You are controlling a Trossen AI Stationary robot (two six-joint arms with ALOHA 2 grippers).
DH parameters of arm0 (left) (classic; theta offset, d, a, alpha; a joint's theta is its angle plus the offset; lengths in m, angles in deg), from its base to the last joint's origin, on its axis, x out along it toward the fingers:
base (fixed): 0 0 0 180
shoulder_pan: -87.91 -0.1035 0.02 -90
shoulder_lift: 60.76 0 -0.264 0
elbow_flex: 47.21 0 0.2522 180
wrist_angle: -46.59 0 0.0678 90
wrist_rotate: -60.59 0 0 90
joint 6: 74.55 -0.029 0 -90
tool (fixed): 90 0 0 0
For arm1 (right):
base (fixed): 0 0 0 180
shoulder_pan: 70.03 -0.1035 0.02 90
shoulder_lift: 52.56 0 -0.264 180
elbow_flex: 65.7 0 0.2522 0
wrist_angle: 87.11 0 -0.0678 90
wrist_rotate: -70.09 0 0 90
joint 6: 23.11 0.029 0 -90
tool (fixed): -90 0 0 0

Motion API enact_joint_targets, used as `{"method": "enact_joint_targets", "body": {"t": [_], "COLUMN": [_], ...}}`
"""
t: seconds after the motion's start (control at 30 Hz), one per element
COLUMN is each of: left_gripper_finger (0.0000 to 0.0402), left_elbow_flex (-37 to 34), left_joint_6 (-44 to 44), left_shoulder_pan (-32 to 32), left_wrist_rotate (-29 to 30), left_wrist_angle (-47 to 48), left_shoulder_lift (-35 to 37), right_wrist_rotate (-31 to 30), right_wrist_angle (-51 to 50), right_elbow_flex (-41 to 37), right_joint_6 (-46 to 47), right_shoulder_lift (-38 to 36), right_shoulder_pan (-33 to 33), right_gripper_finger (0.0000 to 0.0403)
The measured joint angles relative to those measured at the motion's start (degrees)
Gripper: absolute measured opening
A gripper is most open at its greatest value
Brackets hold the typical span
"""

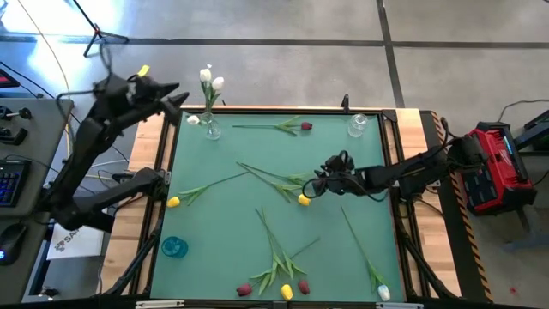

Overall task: Sort flowers into vase by color
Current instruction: Put the white flower into the left transparent vase

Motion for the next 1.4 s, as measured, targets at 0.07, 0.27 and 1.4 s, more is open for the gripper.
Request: {"method": "enact_joint_targets", "body": {"t": [0.07, 0.27, 1.4], "left_gripper_finger": [0.0211, 0.0211, 0.0182], "left_elbow_flex": [0.00, -3.63, -19.54], "left_joint_6": [0.09, 1.93, 3.53], "left_shoulder_pan": [1.56, 6.46, 13.29], "left_wrist_rotate": [-0.05, -0.08, -10.15], "left_wrist_angle": [0.90, 3.14, 4.60], "left_shoulder_lift": [2.83, 10.70, 19.79], "right_wrist_rotate": [2.09, 17.24, 30.76], "right_wrist_angle": [-2.37, -11.68, -52.34], "right_elbow_flex": [0.00, 0.00, 19.69], "right_joint_6": [0.44, 5.80, 50.60], "right_shoulder_lift": [0.00, 0.00, 1.53], "right_shoulder_pan": [1.18, 4.30, -36.76], "right_gripper_finger": [0.0133, 0.0133, 0.0108]}}
